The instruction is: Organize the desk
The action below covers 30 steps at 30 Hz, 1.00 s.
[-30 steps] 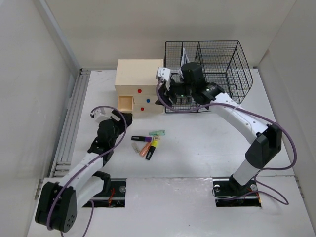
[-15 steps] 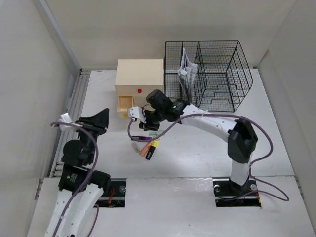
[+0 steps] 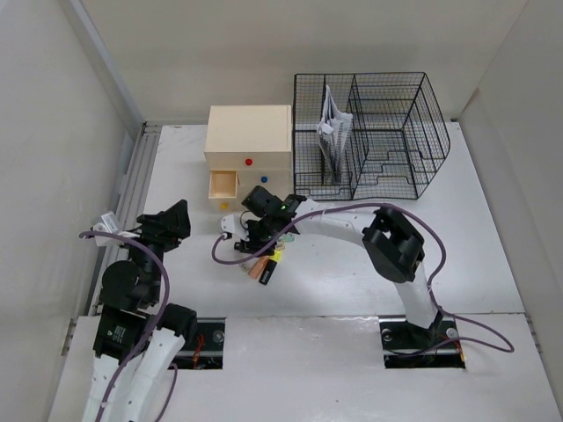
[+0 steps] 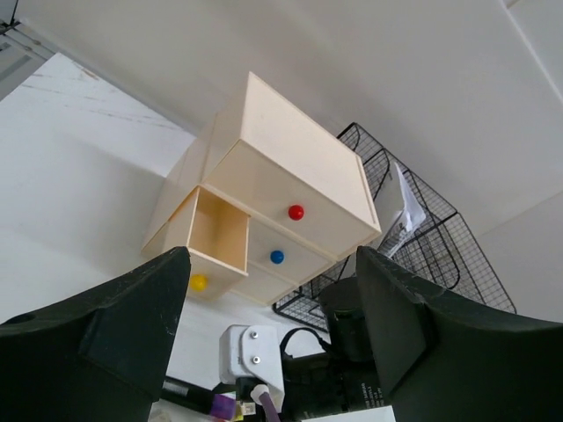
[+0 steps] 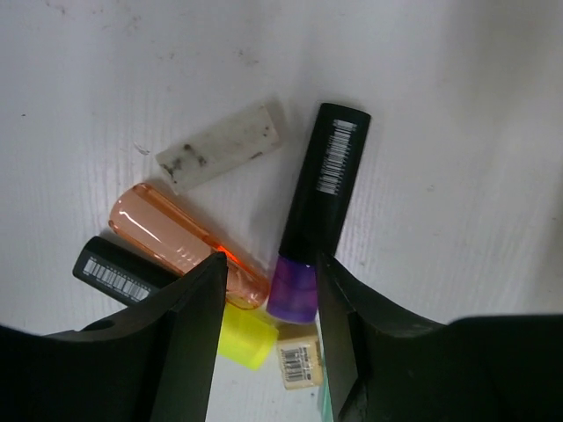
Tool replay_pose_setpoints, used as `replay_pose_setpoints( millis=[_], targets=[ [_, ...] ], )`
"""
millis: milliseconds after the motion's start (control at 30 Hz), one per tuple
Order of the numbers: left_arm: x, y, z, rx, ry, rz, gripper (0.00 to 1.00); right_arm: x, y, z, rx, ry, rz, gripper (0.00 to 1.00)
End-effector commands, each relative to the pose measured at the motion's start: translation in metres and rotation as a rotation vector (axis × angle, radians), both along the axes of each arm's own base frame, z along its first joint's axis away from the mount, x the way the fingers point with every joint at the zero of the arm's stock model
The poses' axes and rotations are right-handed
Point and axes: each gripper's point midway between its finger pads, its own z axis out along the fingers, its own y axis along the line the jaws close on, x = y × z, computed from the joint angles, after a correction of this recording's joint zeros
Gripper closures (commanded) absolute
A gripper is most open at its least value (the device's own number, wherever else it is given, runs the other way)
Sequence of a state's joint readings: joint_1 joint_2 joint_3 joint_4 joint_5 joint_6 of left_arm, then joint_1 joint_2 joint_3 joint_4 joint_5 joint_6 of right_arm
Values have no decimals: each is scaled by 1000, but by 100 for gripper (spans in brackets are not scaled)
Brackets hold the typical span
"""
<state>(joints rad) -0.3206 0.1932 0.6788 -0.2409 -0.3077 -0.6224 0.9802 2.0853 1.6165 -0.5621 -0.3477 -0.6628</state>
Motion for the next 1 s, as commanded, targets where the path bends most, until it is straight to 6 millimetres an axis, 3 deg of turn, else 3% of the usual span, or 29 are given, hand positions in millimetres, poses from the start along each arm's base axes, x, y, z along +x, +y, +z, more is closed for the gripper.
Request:
replay_pose_setpoints(
  millis=[0,333,633,767,800,900,933,967],
  targets=[
    [-3,1,0,36,-14,1,27,2,17,13,42,-18,-5,49],
    [-5,1,2,43,-23,-7,25,20,20,7,39,-74,-72,46],
    [-8,2,3,40,-32,-7,24,27,14,-21,-29,-77,-120,43],
    [-8,4,3,39,-31,2,24,27,14,-21,-43,-65,-128,42],
    [-8,4,3,39,-31,2,24,27,14,-24,-52,-60,-127,44],
    [-10,4,4,36,-40,2,24,14,9,-31,-79,-2,-88,77],
    [-10,6,4,35,-39,11,24,12,11,-31,-81,3,-61,92],
    [-10,6,4,35,-39,11,24,4,10,-32,-81,34,-30,98]
  ],
)
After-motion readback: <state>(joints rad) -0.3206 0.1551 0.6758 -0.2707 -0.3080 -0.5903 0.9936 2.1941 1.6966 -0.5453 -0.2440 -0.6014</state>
